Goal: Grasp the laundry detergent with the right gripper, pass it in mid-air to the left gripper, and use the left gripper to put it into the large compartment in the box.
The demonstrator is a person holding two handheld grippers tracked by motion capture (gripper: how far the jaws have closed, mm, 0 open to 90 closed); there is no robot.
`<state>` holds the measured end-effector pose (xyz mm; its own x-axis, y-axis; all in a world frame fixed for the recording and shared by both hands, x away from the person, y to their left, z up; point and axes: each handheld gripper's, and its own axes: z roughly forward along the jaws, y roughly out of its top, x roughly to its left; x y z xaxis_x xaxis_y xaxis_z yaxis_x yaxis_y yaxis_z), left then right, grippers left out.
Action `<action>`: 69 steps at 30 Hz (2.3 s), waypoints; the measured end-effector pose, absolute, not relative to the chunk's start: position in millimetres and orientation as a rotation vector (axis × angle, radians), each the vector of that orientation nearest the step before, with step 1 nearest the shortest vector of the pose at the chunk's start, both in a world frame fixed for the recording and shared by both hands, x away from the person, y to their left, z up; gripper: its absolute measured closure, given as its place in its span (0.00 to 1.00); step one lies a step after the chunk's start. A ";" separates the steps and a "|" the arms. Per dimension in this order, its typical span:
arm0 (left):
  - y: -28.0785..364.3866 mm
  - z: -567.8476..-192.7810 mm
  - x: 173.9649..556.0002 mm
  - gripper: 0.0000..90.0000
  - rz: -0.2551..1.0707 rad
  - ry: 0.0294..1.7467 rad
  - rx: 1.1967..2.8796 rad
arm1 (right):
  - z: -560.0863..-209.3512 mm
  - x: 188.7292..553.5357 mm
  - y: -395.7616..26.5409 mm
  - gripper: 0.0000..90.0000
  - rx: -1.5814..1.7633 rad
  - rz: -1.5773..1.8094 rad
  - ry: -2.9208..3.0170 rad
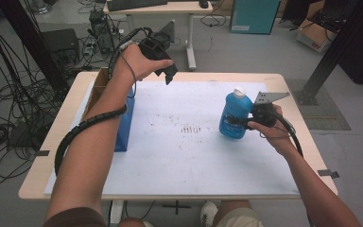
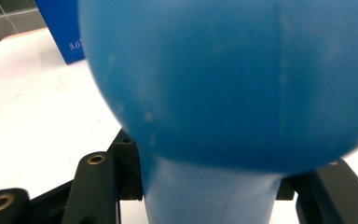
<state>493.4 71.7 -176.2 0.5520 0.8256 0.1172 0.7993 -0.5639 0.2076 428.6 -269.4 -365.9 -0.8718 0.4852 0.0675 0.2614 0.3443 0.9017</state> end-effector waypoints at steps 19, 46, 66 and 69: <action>68.7 -122.4 470.9 0.06 0.338 0.872 2.867 | -307.0 440.0 -200.0 0.50 0.662 1.541 2.485; 63.8 -130.5 431.6 0.06 0.249 0.612 2.983 | -308.6 438.6 -84.9 0.49 0.253 1.632 2.654; 61.4 -145.2 413.6 0.06 0.144 0.525 3.072 | -289.9 425.3 -60.6 0.49 0.050 1.710 2.644; 60.7 -146.5 411.7 0.06 0.140 0.525 3.072 | -287.3 423.0 -60.0 0.49 0.034 1.710 2.641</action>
<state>411.7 60.7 -146.5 0.9393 0.3325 0.0850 0.3305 -0.9431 0.0365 423.0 -60.0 -287.3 -0.9998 0.0155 0.0158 0.0208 0.4093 0.9122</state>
